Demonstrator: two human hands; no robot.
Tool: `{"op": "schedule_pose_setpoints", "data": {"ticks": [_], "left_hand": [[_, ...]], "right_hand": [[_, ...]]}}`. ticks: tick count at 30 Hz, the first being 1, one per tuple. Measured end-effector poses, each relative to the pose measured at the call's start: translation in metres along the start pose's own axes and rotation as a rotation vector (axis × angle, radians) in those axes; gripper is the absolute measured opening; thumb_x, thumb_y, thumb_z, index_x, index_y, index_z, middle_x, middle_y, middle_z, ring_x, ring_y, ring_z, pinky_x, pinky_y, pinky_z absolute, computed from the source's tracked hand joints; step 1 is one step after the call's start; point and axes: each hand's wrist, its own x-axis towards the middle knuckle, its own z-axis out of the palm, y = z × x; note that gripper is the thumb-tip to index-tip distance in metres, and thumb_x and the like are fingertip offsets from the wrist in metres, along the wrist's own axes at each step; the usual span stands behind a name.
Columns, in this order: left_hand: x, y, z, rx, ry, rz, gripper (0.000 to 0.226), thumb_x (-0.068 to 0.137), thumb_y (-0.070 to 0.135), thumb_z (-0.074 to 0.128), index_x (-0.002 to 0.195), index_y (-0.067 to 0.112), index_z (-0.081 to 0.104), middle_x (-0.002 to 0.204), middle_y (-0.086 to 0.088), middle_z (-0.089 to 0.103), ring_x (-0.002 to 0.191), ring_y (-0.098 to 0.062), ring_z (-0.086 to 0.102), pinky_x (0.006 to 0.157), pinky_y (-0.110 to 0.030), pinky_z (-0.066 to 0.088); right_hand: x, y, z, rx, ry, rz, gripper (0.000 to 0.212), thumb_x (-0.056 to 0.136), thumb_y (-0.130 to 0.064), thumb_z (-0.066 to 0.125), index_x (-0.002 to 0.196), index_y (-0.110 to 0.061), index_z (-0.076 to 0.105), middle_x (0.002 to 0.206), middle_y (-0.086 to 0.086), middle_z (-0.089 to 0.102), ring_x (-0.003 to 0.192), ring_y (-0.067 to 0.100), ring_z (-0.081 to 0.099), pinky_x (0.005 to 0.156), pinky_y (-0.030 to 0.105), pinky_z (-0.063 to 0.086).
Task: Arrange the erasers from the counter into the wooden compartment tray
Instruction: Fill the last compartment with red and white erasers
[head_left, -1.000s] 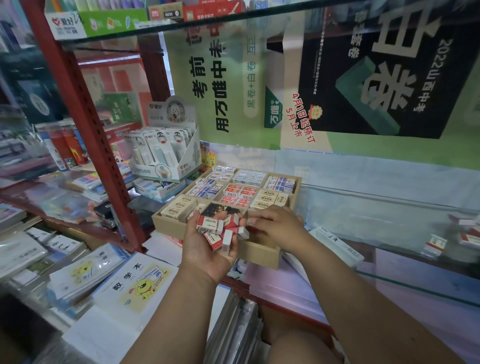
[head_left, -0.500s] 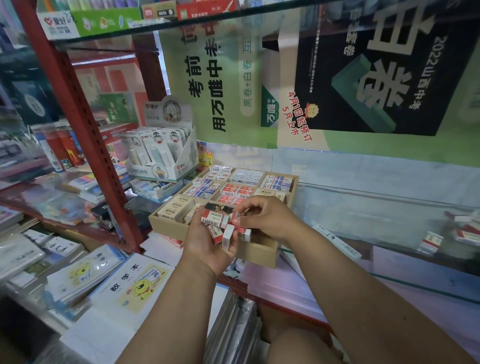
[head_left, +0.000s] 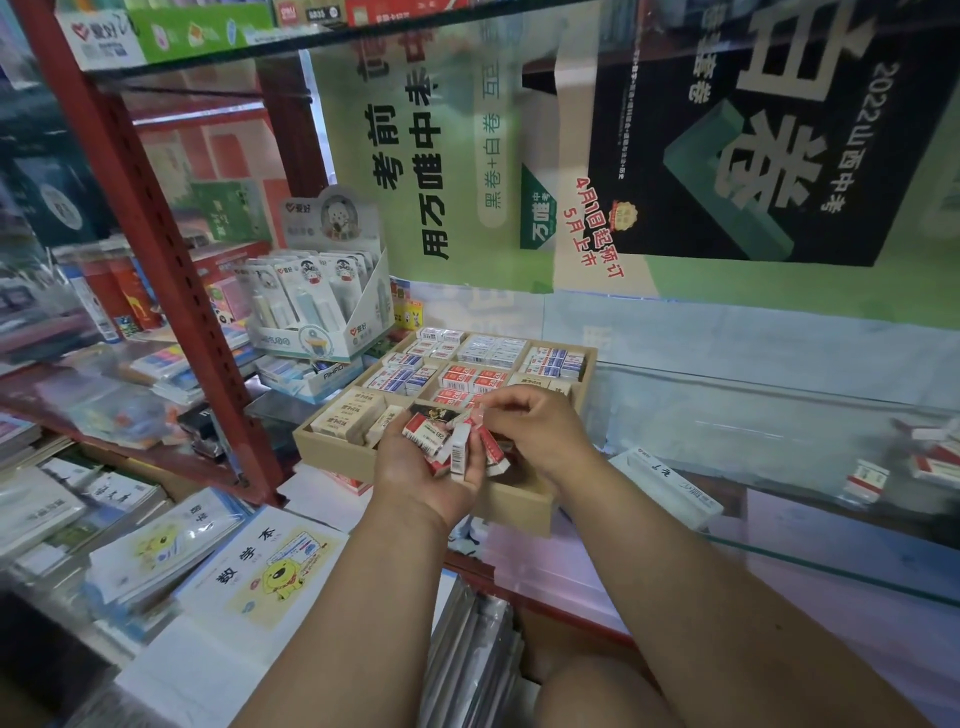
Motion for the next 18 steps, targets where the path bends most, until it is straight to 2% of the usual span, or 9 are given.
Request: {"op": "schedule_pose_setpoints", "data": {"ticks": [2,5,8,11,14,16,18], "left_hand": [[0.001,-0.002,0.001,0.010,0.020,0.017,0.043,0.096,0.042,0.047,0.086,0.006,0.067,0.072,-0.012,0.071,0.074,-0.022,0.063,0.051,-0.027,0.056],[0.002,-0.001,0.001,0.014,0.020,0.033,0.043,0.096,0.042,0.044,0.093,0.006,0.067,0.087,-0.013,0.071,0.080,-0.025,0.066,0.053,-0.028,0.057],[0.002,-0.001,0.000,-0.005,0.009,0.033,0.044,0.096,0.043,0.044,0.097,0.005,0.066,0.087,-0.013,0.070,0.074,-0.023,0.067,0.050,-0.025,0.057],[0.000,0.001,-0.004,-0.046,0.025,0.058,0.042,0.095,0.042,0.047,0.092,0.005,0.066,0.072,-0.012,0.071,0.059,-0.021,0.069,0.046,-0.023,0.054],[0.000,0.006,-0.010,-0.106,0.038,0.094,0.035,0.093,0.040,0.051,0.088,0.008,0.065,0.064,-0.009,0.069,0.067,-0.019,0.065,0.048,-0.021,0.054],[0.001,0.008,-0.013,-0.143,0.029,0.100,0.029,0.091,0.038,0.056,0.089,0.011,0.067,0.068,-0.007,0.069,0.071,-0.018,0.064,0.048,-0.021,0.053],[0.004,0.009,-0.016,-0.165,0.019,0.104,0.025,0.089,0.036,0.059,0.089,0.012,0.068,0.073,-0.005,0.069,0.073,-0.017,0.064,0.050,-0.020,0.053]], "right_hand": [[0.001,0.003,0.004,0.106,0.047,0.040,0.012,0.080,-0.003,0.069,0.078,-0.014,0.072,0.082,0.005,0.071,0.071,0.012,0.065,0.061,0.018,0.050],[0.005,0.005,0.006,0.250,0.095,0.090,0.011,0.083,-0.006,0.068,0.078,-0.014,0.072,0.075,0.009,0.067,0.067,0.018,0.055,0.064,0.027,0.047],[0.007,0.003,-0.005,0.328,0.129,0.091,0.007,0.084,-0.004,0.067,0.081,-0.011,0.070,0.082,0.014,0.066,0.069,0.019,0.056,0.070,0.031,0.053],[0.008,0.002,-0.023,0.050,0.168,-0.036,0.012,0.082,-0.007,0.069,0.083,-0.018,0.068,0.081,0.004,0.065,0.062,0.007,0.059,0.062,0.017,0.052],[0.008,0.009,-0.034,-0.340,0.111,-0.161,0.014,0.081,-0.010,0.071,0.086,-0.023,0.069,0.081,-0.005,0.060,0.067,0.006,0.053,0.060,0.004,0.042],[0.009,0.019,-0.036,-0.557,0.067,-0.222,0.013,0.081,-0.013,0.072,0.092,-0.020,0.073,0.087,-0.006,0.062,0.070,0.004,0.054,0.062,0.002,0.039],[0.011,0.023,-0.037,-0.692,0.038,-0.248,0.016,0.081,-0.016,0.072,0.097,-0.017,0.075,0.093,-0.004,0.065,0.076,0.006,0.054,0.065,0.008,0.040]]}}
